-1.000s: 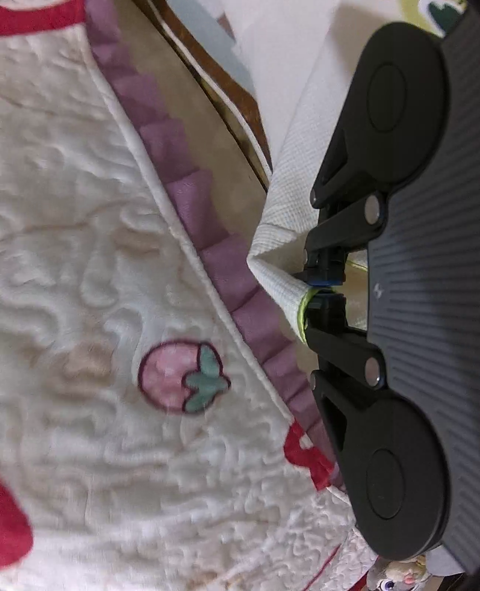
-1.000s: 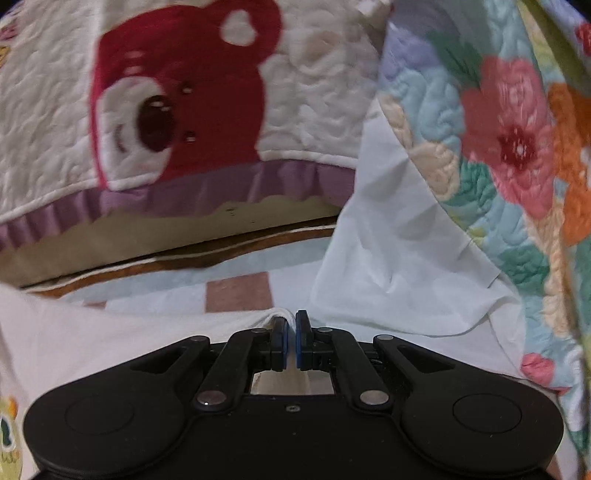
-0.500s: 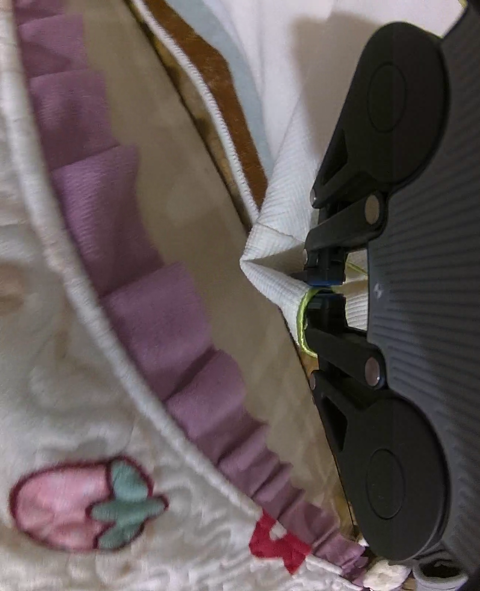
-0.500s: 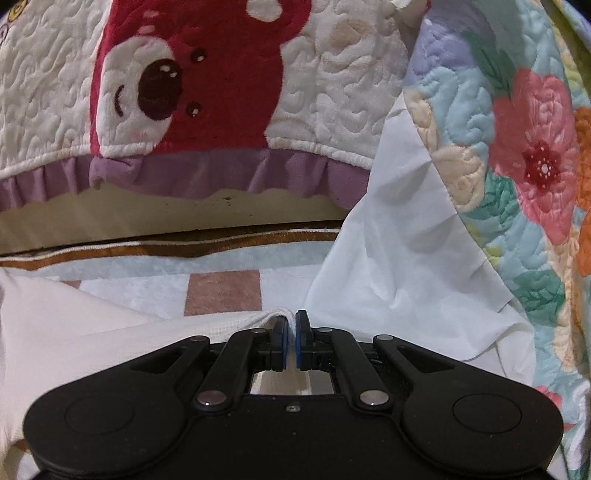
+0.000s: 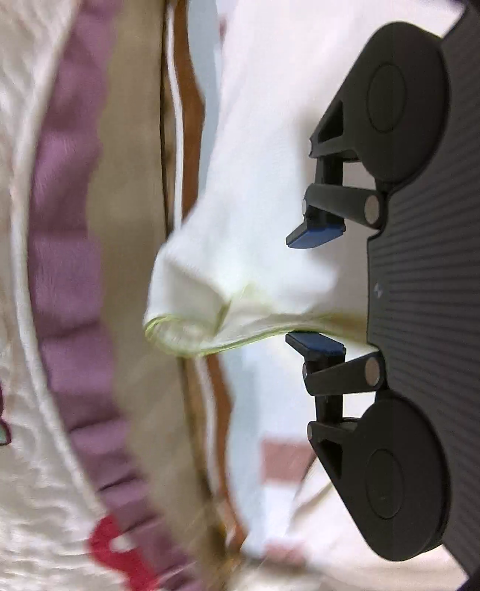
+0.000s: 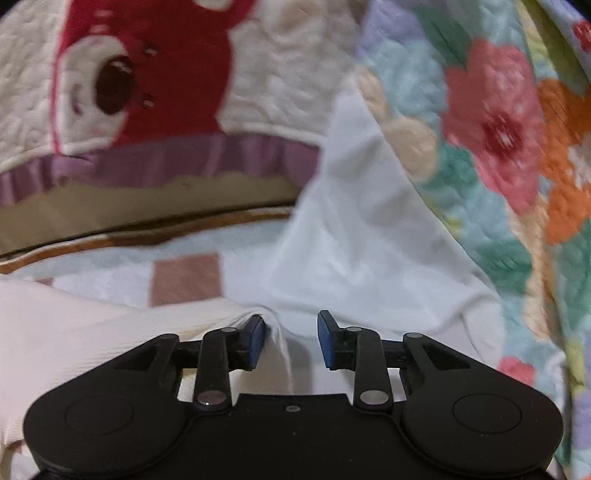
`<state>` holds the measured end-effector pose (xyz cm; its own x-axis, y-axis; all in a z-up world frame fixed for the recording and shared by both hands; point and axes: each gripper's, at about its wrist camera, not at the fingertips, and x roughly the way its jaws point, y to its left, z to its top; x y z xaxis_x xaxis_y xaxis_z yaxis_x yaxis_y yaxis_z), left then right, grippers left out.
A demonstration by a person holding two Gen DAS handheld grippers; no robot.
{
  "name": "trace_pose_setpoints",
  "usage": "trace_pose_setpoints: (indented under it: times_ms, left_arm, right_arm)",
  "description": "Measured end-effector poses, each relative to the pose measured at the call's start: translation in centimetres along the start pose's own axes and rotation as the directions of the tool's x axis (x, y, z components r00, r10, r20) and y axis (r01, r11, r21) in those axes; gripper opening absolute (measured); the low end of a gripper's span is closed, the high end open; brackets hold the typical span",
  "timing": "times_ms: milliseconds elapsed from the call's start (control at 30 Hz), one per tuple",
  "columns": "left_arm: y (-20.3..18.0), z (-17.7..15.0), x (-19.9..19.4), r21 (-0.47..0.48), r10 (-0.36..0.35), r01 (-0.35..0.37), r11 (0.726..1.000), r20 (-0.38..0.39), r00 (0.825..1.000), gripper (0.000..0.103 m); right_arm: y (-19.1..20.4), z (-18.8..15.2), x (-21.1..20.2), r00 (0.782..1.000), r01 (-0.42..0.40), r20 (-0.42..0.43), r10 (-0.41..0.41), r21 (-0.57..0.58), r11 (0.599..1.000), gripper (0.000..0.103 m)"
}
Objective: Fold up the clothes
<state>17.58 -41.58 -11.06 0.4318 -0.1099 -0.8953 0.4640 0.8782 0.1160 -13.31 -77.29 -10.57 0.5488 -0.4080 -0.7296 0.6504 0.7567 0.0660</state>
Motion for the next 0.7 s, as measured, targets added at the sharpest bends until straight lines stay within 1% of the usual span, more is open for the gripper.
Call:
trace_pose_setpoints:
  times_ms: [33, 67, 100, 133, 167, 267, 300, 367, 433, 500, 533, 667, 700]
  left_arm:
    - [-1.2, -0.8, -0.7, 0.051, -0.014, 0.013, 0.999, 0.022, 1.000, 0.047]
    - [-2.6, -1.7, -0.9, 0.143, -0.014, 0.008, 0.990, 0.043, 0.999, 0.047]
    - [-4.1, -2.7, -1.1, 0.247, -0.010, -0.006, 0.969, 0.065, 0.998, 0.047]
    - [-5.6, -3.8, -1.2, 0.349, -0.008, -0.023, 0.937, 0.087, 0.996, 0.047]
    - [-6.7, -4.5, -1.4, 0.376, -0.031, -0.006, 0.927, 0.092, 0.995, 0.046]
    - [-9.1, -6.4, -1.8, 0.379, -0.124, 0.082, 0.922, 0.089, 0.988, 0.044]
    - [-9.6, -6.7, -2.0, 0.376, -0.167, 0.117, 0.919, 0.103, 0.981, 0.044]
    - [-10.3, -7.1, -2.7, 0.368, -0.260, 0.193, 0.910, 0.143, 0.955, 0.045]
    - [-11.7, -7.6, -3.1, 0.412, -0.326, 0.236, 0.880, 0.162, 0.931, 0.046]
    - [-13.3, -7.9, -3.3, 0.448, -0.356, 0.259, 0.856, 0.148, 0.923, 0.047]
    - [-14.1, -8.0, -3.3, 0.464, -0.369, 0.269, 0.844, 0.139, 0.919, 0.047]
    - [-15.9, -8.4, -4.0, 0.467, -0.412, 0.319, 0.825, 0.112, 0.904, 0.048]
    - [-16.4, -8.8, -4.0, 0.493, -0.405, 0.304, 0.815, 0.109, 0.908, 0.048]
  right_arm:
    - [-0.7, 0.0, -0.2, 1.000, -0.011, -0.020, 0.011, 0.033, 0.999, 0.038]
    - [-1.3, 0.0, -0.3, 0.999, -0.021, -0.041, 0.024, 0.065, 0.998, 0.040]
    - [-2.0, 0.0, -0.5, 0.998, -0.030, -0.060, 0.036, 0.098, 0.995, 0.046]
    - [-2.6, -0.1, -0.7, 0.996, -0.037, -0.073, 0.047, 0.129, 0.991, 0.051]
    - [-3.1, -0.5, -1.0, 0.995, -0.039, -0.082, 0.052, 0.155, 0.987, 0.056]
    - [-4.1, -2.0, -1.7, 0.984, -0.077, -0.142, 0.108, 0.205, 0.976, 0.056]
    - [-4.2, -2.6, -2.0, 0.980, -0.087, -0.156, 0.121, 0.207, 0.974, 0.056]
    - [-4.0, -3.2, -2.4, 0.978, -0.078, -0.179, 0.110, 0.177, 0.981, 0.058]
    - [-3.6, -3.5, -2.3, 0.980, -0.039, -0.187, 0.063, 0.126, 0.991, 0.060]
    - [-3.1, -3.6, -1.6, 0.982, 0.005, -0.187, 0.012, 0.087, 0.996, 0.060]
    - [-2.7, -3.6, -1.2, 0.982, 0.013, -0.188, 0.001, 0.071, 0.997, 0.060]
    - [-1.6, -3.7, -0.8, 0.979, -0.052, -0.196, 0.059, 0.040, 0.998, 0.060]
    - [-1.2, -3.7, -0.7, 0.977, -0.065, -0.200, 0.071, 0.035, 0.997, 0.060]
